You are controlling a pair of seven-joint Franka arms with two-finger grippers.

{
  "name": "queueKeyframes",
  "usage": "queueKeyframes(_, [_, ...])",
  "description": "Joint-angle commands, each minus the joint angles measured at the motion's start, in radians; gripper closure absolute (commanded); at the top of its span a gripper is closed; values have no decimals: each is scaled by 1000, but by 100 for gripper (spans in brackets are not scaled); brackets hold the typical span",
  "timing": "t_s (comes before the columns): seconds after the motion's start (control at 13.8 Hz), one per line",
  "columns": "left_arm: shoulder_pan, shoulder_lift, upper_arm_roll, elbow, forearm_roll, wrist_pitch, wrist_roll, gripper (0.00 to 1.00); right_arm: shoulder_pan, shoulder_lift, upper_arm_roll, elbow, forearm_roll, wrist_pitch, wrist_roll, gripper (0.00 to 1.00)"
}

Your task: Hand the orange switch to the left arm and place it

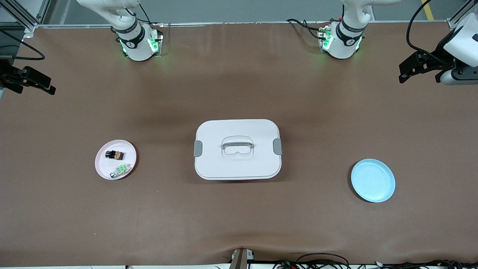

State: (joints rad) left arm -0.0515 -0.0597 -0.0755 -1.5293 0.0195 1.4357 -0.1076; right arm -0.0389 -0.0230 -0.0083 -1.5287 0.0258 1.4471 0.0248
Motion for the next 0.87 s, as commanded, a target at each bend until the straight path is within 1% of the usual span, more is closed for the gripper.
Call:
queueKeyframes(0.0, [4, 9, 2, 26, -4, -23, 3, 0, -12, -5, 7, 2, -3, -10, 1, 0])
queueKeyframes(0.36, [5, 9, 2, 26, -6, -23, 5, 0, -18, 3, 5, 2, -4, 10, -2, 0])
queueKeyframes(0.51, [7, 9, 2, 26, -6, -23, 5, 0, -27, 70, 4, 4, -24, 19, 0, 0])
queueKeyframes(0.65, [13, 9, 2, 26, -7, -23, 6, 0, -29, 98, 4, 4, -38, 21, -9, 0])
queueKeyframes(0.8, [13, 8, 2, 26, -6, -23, 8, 0, -22, 149, 5, 4, -43, 21, -10, 0])
